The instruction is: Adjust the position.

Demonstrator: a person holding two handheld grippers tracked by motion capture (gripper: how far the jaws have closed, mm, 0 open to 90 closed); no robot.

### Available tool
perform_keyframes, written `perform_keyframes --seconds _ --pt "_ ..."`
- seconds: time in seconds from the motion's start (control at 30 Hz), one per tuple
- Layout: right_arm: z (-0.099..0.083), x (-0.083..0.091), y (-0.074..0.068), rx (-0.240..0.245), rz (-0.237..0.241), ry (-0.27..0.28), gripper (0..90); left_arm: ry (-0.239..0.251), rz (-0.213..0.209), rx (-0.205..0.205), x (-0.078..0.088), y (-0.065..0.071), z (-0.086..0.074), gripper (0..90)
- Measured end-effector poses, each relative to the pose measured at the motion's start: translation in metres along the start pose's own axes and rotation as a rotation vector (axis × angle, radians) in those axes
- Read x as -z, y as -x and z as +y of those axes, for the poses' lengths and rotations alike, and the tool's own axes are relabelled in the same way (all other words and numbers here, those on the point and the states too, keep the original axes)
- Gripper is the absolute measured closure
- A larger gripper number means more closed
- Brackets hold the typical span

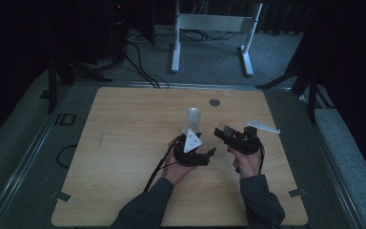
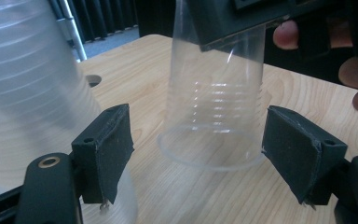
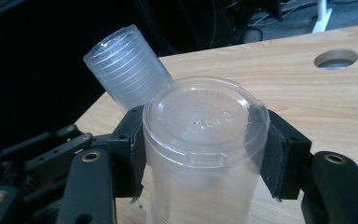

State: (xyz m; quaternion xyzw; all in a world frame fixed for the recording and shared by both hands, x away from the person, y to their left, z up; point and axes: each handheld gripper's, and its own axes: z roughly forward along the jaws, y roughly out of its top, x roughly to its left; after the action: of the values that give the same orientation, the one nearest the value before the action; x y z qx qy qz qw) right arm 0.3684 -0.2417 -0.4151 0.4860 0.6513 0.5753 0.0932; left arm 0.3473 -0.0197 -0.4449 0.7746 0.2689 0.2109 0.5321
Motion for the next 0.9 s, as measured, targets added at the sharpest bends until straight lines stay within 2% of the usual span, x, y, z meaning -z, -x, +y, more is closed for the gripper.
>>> perform_keyframes --seconds 0.37,0.57,0.77,0.9 --pt "-0.002 0.0 0.004 -0.084 0.049 0.008 41.3 0.01 0.002 -0.013 -0.011 0.008 0.002 24.1" --pt "-0.003 0.0 0.007 -0.122 0.072 0.006 41.2 0.016 0.003 0.003 -0.017 0.008 0.001 24.2" --pt "-0.003 0.0 0.01 -0.153 0.089 0.005 41.3 0.012 0.002 0.006 -0.02 0.008 0.0 24.2" --pt "-0.003 0.0 0.01 -0.158 0.096 0.005 41.3 0.011 0.003 0.008 -0.022 0.008 -0.001 24.2"
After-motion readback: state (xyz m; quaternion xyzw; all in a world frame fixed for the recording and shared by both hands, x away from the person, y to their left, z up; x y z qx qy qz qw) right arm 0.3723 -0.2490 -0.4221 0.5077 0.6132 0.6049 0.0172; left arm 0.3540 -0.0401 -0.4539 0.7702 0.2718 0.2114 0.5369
